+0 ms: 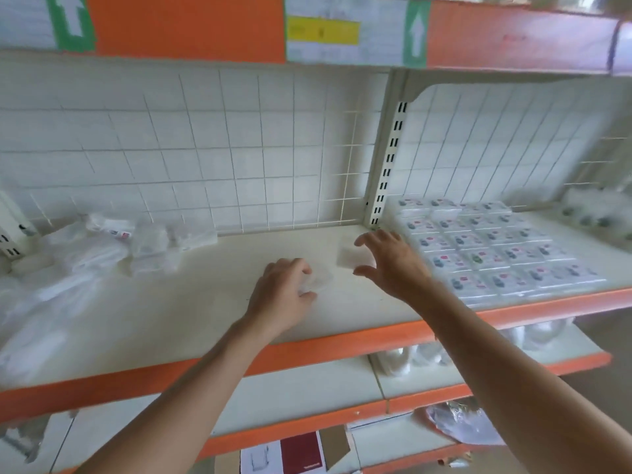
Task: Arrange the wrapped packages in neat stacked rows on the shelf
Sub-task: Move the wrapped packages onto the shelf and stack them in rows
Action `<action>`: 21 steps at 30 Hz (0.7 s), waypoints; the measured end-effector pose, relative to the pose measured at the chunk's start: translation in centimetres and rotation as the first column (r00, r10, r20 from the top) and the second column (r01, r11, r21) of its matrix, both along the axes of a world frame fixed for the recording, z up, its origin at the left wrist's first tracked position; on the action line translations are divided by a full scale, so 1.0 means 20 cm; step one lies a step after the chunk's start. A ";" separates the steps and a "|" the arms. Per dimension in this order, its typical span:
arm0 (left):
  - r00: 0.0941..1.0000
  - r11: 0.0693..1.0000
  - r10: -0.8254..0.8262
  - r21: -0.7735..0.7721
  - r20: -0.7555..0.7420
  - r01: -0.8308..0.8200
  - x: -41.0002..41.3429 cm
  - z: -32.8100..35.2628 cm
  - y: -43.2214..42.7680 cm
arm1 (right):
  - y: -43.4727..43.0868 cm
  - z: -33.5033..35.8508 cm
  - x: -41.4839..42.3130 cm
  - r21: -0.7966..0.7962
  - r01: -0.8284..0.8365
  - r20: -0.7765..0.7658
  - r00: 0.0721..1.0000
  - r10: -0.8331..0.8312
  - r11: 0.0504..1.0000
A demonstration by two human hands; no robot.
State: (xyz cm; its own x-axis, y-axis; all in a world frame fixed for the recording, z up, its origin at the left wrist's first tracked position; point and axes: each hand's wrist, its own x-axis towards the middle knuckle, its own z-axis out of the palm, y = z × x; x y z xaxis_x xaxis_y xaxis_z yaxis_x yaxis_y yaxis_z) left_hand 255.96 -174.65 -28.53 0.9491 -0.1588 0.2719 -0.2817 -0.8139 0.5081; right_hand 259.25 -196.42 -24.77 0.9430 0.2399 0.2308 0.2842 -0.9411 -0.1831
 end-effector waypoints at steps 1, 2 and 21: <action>1.000 1.000 -0.009 -0.001 0.006 0.009 0.02 0.02 -0.10 | -0.10 0.01 0.01 0.013 0.002 0.002 1.000 -0.002 1.000; 1.000 1.000 -0.022 0.000 0.008 0.022 0.04 0.03 -0.21 | -0.21 0.03 0.01 0.019 0.006 0.000 1.000 -0.006 1.000; 0.978 0.974 -0.190 0.111 -0.084 0.199 0.32 0.16 -1.45 | -1.45 0.10 0.18 0.086 0.121 -0.025 0.993 -0.119 0.989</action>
